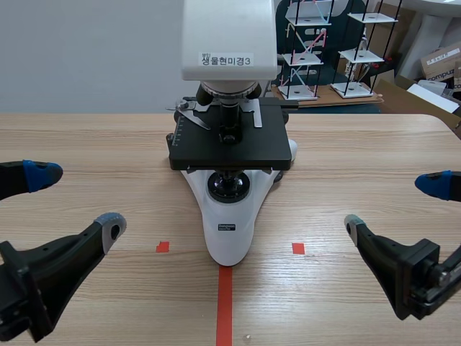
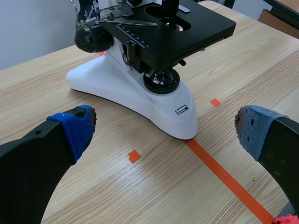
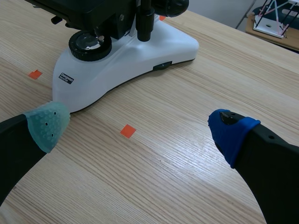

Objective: Point at the stage clip

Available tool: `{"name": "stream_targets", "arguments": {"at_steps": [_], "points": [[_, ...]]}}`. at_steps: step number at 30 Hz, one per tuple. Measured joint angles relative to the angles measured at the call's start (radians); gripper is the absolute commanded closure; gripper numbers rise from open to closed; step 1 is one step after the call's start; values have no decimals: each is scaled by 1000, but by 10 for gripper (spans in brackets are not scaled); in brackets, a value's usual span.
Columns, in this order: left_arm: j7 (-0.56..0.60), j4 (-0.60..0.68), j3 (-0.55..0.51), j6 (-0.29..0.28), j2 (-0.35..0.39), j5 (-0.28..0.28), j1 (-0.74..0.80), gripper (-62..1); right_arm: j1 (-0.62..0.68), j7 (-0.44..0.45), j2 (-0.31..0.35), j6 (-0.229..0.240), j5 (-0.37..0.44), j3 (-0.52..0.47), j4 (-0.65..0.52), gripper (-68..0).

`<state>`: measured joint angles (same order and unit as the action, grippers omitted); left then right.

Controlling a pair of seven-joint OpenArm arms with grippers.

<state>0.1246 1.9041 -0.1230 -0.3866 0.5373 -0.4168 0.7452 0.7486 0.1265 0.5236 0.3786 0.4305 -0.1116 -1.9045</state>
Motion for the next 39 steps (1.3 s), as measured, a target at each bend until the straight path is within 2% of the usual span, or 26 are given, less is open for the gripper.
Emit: {"name": "stream_targets", "arguments": {"at_steps": [25,27,31,33,37,39], "points": [[0,0,0,0,0,0,0,-614,0,0,0,0,0,0,0,-679],[0,0,0,0,0,0,0,-534,0,0,0,0,0,0,0,-679],[0,0,0,0,0,-1,0,-307,0,0,0,0,0,0,0,-679],[0,0,0,0,3,-1,0,-215,0,0,0,0,0,0,0,-679],[7,0,1,0,63,-8,-13,-43,0,0,0,0,0,0,0,-679],[7,-2,15,0,108,-29,-45,-28,0,1,0,0,0,0,0,-679]]}}
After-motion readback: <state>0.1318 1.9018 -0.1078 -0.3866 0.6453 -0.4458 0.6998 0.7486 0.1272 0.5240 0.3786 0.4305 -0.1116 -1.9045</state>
